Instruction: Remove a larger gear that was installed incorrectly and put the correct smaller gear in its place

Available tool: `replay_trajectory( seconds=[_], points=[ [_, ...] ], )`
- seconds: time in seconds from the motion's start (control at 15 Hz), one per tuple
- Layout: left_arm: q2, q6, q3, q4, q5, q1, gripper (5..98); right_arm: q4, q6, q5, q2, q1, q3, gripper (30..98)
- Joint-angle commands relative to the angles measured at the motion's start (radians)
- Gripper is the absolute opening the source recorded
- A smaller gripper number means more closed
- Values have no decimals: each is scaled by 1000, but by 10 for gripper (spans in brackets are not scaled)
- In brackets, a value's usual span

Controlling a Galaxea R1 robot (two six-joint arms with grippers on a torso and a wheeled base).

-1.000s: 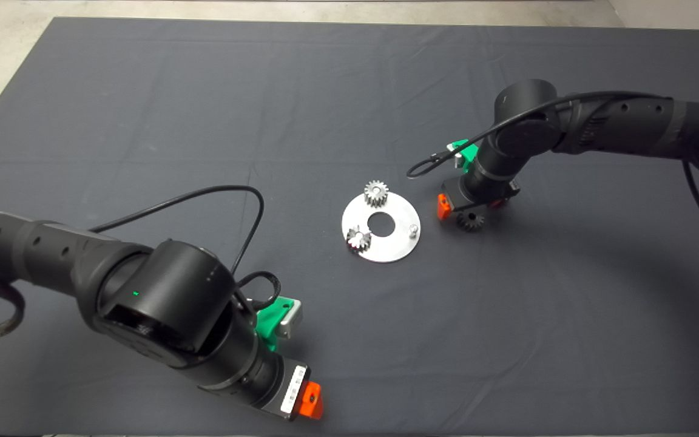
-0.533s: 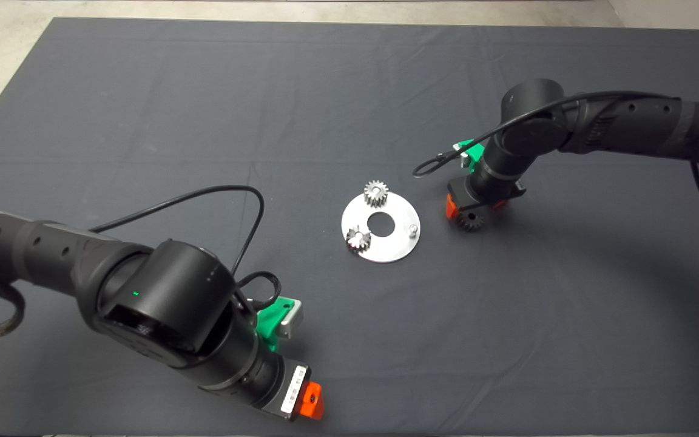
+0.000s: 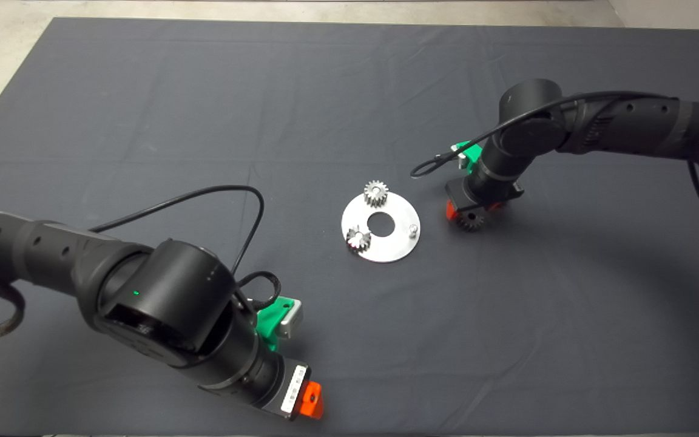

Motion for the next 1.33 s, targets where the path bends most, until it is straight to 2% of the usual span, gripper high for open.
replay_trajectory(
  seconds=[0.0,0.2,0.33,0.67,1.0,1.27],
  points=[
    [0,2,-6,1,0,-17,977,35,14,-85,33,31,2,615],
    [0,2,-18,1,1,-17,977,57,15,-83,36,31,1,615],
    [1,2,-16,1,1,-17,977,62,18,-85,27,31,8,569],
    [1,2,-16,1,-2,-17,977,107,30,-83,6,45,49,569],
    [11,2,-17,1,-3,-17,977,113,34,-89,-76,43,5,569],
    [24,2,-16,1,0,-17,977,114,34,-91,-104,43,27,569]
  ],
)
